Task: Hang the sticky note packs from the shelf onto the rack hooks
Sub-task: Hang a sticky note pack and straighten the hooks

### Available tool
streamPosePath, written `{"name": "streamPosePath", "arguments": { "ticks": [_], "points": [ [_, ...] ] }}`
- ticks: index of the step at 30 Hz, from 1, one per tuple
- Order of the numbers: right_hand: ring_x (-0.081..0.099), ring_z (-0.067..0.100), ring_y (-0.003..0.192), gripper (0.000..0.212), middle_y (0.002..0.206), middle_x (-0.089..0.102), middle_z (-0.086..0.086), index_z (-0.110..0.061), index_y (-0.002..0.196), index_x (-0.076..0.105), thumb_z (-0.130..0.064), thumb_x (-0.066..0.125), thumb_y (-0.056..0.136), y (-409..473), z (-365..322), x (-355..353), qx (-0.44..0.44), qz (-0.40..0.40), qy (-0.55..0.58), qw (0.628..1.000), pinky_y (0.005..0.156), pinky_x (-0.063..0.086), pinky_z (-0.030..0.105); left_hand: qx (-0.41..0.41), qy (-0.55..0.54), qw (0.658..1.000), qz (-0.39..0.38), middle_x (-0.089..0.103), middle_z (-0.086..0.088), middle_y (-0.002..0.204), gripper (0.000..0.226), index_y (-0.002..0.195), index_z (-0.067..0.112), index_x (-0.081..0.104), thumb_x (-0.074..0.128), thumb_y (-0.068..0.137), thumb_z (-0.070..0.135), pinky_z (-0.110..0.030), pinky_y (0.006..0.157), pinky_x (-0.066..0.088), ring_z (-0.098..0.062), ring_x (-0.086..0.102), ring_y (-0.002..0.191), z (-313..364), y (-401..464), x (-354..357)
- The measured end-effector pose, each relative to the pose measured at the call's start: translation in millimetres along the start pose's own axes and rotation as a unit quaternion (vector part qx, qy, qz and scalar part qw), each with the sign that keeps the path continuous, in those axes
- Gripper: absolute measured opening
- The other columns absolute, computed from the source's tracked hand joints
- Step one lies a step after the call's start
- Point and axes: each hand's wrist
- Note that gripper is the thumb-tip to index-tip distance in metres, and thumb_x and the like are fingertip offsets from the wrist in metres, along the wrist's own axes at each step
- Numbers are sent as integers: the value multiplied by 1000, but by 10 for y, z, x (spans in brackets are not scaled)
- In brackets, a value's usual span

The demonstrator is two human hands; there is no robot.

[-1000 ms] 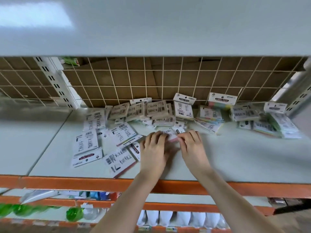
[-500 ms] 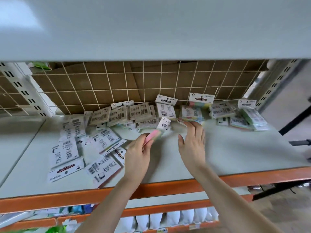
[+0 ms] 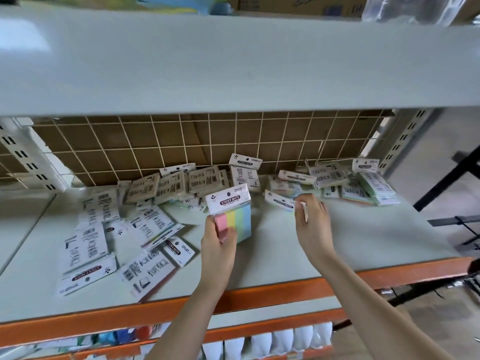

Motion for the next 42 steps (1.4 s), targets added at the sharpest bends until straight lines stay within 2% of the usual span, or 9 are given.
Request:
{"name": "streamPosePath", "arguments": {
  "ticks": [6, 13, 21, 26, 30, 33, 35, 39, 42],
  "points": [
    [29, 6, 45, 13, 55, 29, -5, -22, 91, 40, -18, 38, 102, 42, -130, -224, 65, 91, 167, 980, 41, 24, 19, 26, -58, 998, -11, 61, 20, 85, 33, 98, 28, 53, 49, 90, -4, -9, 69, 43, 0, 57, 80, -6, -12, -40],
    [28, 5, 45, 16, 57, 29, -3, -22, 90, 48, -11, 43, 100, 86, -121, -404, 91, 86, 177, 976, 41, 23, 17, -25, -111, 992, -56, 64, 13, 82, 26, 97, 23, 56, 52, 92, -2, -16, 66, 45, -1, 57, 74, -7, 20, -23],
    [54, -3, 63, 7, 74, 58, -6, -13, 99, 58, -10, 54, 95, -48, 12, -480, 107, -18, 189, 976, 57, 37, 10, -86, -147, 967, -191, 70, 6, 89, 26, 104, 23, 53, 51, 93, 0, -24, 62, 54, -7, 66, 79, 364, -107, 378],
    [56, 3, 67, 16, 75, 63, -4, -11, 94, 61, -23, 50, 98, -68, 154, -754, 118, -2, 183, 976, 59, 41, 15, -89, -149, 951, -256, 67, 0, 82, 30, 107, 20, 53, 42, 94, -5, -20, 48, 45, -5, 59, 57, 680, -339, 762],
    [38, 7, 50, 34, 57, 48, 1, -10, 72, 51, -28, 46, 100, -89, 347, -1085, 118, 39, 175, 977, 49, 28, 25, -66, -122, 946, -292, 71, 5, 96, 16, 107, 34, 56, 42, 100, 38, -20, 67, 52, -8, 69, 84, 839, -580, 1102],
    [42, 6, 50, 32, 60, 53, -3, -16, 71, 50, -24, 46, 101, -149, 522, -1351, 130, 88, 169, 973, 44, 30, 18, 16, -69, 944, -323, 68, 24, 96, 38, 111, 39, 49, 46, 84, 66, -10, 69, 49, 5, 65, 90, 974, -797, 1393],
    [45, 6, 56, 28, 65, 56, -4, -18, 74, 51, -23, 46, 100, -203, 655, -1537, 135, 108, 179, 969, 46, 33, 16, 38, -54, 951, -304, 65, 24, 107, 46, 115, 36, 46, 62, 79, 59, -9, 74, 49, 5, 62, 97, 1030, -963, 1635],
    [46, -3, 51, 28, 60, 50, -10, -26, 72, 49, -30, 47, 100, -314, 949, -1976, 135, 107, 193, 966, 47, 33, 13, 82, 4, 968, -237, 61, 11, 102, 13, 102, 33, 48, 57, 93, 31, -15, 76, 49, -7, 61, 96, 1050, -1270, 2133],
    [53, -5, 60, 20, 70, 57, -12, -30, 80, 53, -38, 49, 98, -448, 1264, -2406, 127, 89, 186, 970, 53, 38, 12, 86, -21, 968, -234, 61, 20, 105, 16, 104, 35, 49, 57, 93, 27, -12, 75, 50, 7, 61, 95, 1163, -1536, 2498]
  ]
}}
Point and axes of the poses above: each hand's wrist, its own y-axis towards the middle knuckle, its own x-axis out of the palm, z = x × y
